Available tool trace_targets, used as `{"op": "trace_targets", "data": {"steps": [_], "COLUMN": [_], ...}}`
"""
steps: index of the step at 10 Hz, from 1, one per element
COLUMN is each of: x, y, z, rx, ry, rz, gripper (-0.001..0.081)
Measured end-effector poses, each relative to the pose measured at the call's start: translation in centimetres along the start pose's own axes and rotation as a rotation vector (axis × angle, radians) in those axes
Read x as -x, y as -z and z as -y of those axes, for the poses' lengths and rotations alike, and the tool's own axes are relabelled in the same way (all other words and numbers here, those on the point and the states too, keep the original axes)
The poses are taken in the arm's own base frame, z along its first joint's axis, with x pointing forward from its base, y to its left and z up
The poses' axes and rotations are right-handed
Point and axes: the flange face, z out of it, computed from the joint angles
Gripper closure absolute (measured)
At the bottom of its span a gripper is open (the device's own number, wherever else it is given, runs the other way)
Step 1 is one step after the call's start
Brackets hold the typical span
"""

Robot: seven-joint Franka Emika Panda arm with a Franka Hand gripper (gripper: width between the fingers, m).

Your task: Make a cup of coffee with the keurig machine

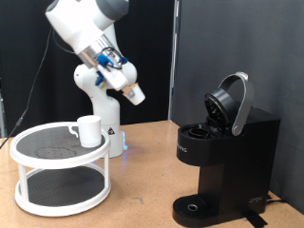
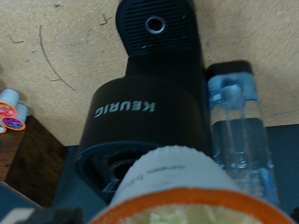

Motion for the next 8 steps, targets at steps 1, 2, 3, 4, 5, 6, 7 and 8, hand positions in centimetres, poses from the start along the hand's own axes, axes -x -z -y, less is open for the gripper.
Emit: {"op": "trace_targets", "data": {"steps": [1,2,3,4,5,6,7,8], "x": [0.9,0.7,0.6,0.7,1.3,2.3,3.4,4.5], "y": [-0.2,-0.2,-0.3,-0.4,-0.7,-1.0,-1.4,-1.6], "z": [-0.5,-0.4,-0.3,-0.3,-0.6,-1.0,-1.6,-2.1], "rx": [-0.018,-0.014,-0.011,-0.002,0.013,0.029,0.044,0.052], "ry": [-0.024,-0.016,0.003,0.008,0.005,0.001,-0.009,-0.021], "rz": [-0.001,-0.002,-0.003,0.007,0.026,0.043,0.043,0.042], "gripper": [0.0418,0.0418,0.0418,0.0418,0.0418,0.0418,0.0418,0.0418]}}
